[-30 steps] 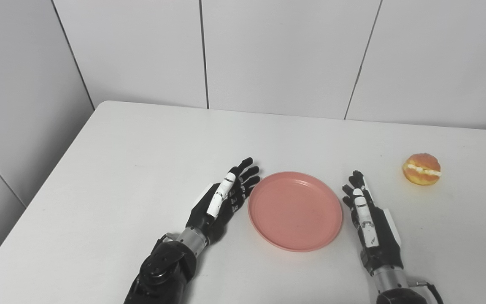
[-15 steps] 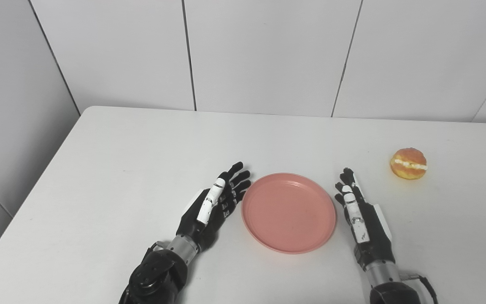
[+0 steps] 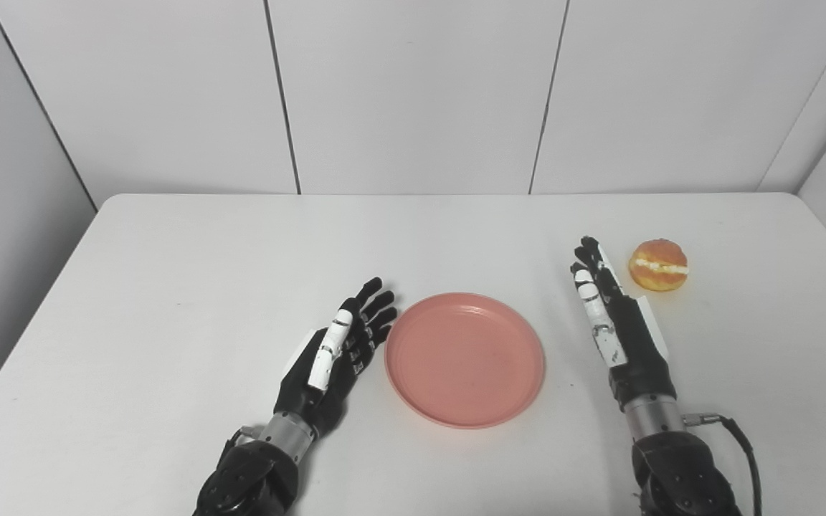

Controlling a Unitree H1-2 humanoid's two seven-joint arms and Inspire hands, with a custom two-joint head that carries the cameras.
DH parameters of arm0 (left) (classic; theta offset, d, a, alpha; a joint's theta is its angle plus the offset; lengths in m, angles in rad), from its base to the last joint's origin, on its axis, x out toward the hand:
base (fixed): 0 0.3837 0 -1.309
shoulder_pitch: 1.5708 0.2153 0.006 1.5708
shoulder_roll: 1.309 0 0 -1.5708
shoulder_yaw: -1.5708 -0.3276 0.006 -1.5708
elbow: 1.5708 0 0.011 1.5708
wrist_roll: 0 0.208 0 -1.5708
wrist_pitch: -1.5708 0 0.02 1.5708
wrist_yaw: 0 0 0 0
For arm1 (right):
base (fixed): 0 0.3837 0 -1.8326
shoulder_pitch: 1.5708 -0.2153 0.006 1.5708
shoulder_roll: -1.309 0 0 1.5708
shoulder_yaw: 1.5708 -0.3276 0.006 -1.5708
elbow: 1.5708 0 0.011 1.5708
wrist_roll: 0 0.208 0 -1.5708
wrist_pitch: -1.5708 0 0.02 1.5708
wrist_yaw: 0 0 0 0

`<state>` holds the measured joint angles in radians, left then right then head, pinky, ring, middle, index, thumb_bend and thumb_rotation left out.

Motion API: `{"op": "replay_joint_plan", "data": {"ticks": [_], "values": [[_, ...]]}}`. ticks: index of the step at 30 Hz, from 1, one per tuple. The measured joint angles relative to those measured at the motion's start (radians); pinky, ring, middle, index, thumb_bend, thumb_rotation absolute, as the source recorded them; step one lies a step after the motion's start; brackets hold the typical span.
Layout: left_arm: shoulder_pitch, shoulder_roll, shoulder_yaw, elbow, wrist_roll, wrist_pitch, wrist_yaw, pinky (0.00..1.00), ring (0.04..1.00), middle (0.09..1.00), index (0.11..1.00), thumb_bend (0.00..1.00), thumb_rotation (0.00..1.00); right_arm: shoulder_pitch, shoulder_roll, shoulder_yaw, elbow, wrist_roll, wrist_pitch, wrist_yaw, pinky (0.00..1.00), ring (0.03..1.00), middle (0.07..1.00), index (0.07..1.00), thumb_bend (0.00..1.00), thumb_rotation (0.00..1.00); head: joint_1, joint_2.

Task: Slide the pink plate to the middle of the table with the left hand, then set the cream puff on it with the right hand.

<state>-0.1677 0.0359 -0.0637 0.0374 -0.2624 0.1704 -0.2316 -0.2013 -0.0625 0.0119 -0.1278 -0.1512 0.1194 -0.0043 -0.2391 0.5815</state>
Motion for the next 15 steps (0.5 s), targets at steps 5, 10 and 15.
{"op": "replay_joint_plan", "data": {"ticks": [5, 10, 15], "values": [[0.008, -0.003, 0.021, 0.018, 0.012, -0.048, 0.003, 0.98, 0.962, 0.965, 0.958, 0.42, 1.0, -0.028, -0.029, -0.007, 0.0, -0.03, 0.0, -0.008, 0.93, 0.91, 0.945, 0.96, 0.5, 1.0, -0.042, -0.028], [0.017, -0.003, 0.032, 0.035, 0.011, -0.097, 0.003, 1.0, 0.973, 0.977, 0.971, 0.42, 1.0, -0.071, -0.066, -0.007, -0.004, -0.059, 0.0, -0.007, 0.83, 0.922, 0.956, 0.968, 0.5, 1.0, -0.072, -0.046], [0.02, -0.002, 0.04, 0.041, 0.006, -0.111, -0.001, 1.0, 0.973, 0.977, 0.972, 0.4, 1.0, -0.108, -0.118, -0.009, -0.006, -0.111, 0.0, -0.007, 0.79, 0.904, 0.95, 0.96, 0.51, 0.93, -0.098, -0.061]]}}
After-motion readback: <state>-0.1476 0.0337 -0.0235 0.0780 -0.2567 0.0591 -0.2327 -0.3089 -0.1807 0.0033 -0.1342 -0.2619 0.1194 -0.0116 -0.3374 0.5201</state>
